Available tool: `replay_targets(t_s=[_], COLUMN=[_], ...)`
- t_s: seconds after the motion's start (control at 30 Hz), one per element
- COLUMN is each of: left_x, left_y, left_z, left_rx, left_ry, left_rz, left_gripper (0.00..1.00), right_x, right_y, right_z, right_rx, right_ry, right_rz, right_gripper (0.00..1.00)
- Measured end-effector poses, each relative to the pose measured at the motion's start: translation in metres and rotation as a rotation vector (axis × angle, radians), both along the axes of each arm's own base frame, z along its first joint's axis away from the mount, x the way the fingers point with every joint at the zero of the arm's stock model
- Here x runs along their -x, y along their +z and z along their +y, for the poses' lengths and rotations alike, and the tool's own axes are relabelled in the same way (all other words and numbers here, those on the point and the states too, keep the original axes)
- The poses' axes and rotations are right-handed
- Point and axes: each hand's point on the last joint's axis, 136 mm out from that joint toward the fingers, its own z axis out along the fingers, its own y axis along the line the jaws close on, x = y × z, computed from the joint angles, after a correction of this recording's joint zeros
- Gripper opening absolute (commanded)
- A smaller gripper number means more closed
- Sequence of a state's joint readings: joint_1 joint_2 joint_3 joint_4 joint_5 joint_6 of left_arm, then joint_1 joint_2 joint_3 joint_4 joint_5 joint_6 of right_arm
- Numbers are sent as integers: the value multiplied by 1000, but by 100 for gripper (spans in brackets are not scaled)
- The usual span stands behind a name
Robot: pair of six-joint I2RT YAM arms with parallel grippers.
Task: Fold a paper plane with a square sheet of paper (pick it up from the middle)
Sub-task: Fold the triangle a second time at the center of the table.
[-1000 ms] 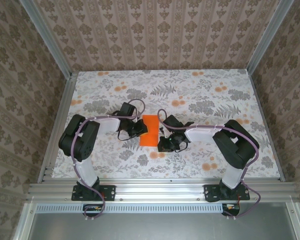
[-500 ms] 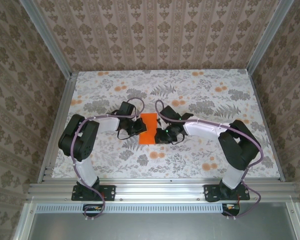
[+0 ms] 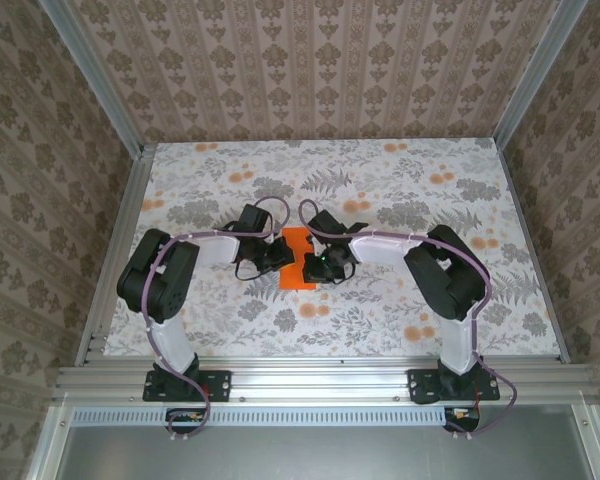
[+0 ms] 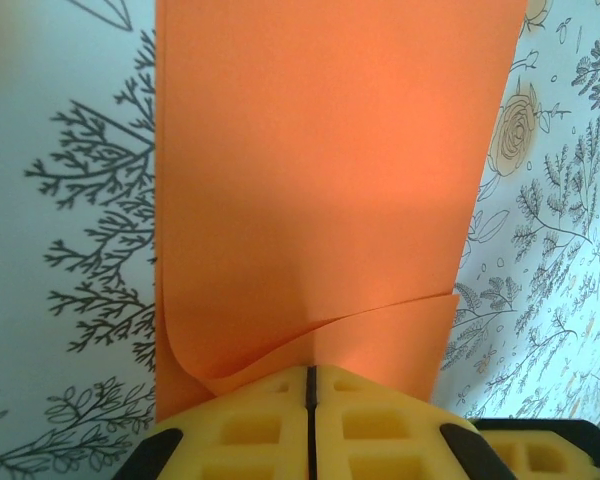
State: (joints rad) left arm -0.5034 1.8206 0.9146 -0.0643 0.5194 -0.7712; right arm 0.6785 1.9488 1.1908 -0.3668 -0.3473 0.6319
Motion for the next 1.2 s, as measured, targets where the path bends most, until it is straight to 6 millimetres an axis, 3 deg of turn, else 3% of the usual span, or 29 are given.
replay_targets(t_s=[0.37, 0.6, 0.97, 1.1, 1.2], left_x=[-3, -14, -19, -26, -31], left_y=[0, -1, 1, 14, 36], left_z=[5, 22, 31, 40, 38], left_rx=[1, -1, -55, -70, -34], left_ry=[16, 60, 61, 86, 87], left_rz=[9, 15, 3, -39, -99], left_gripper=[12, 11, 13, 16, 16], right_x=[3, 4, 7, 12, 14], right_y=[-4, -5, -4, -4, -4], right_z=[-4, -5, -7, -11, -11], right_rx=[-23, -36, -39, -26, -24], right_ry=[-2, 0, -1, 1, 2], right_rz=[-1, -18, -23, 1, 8], right_gripper=[12, 12, 12, 12, 12])
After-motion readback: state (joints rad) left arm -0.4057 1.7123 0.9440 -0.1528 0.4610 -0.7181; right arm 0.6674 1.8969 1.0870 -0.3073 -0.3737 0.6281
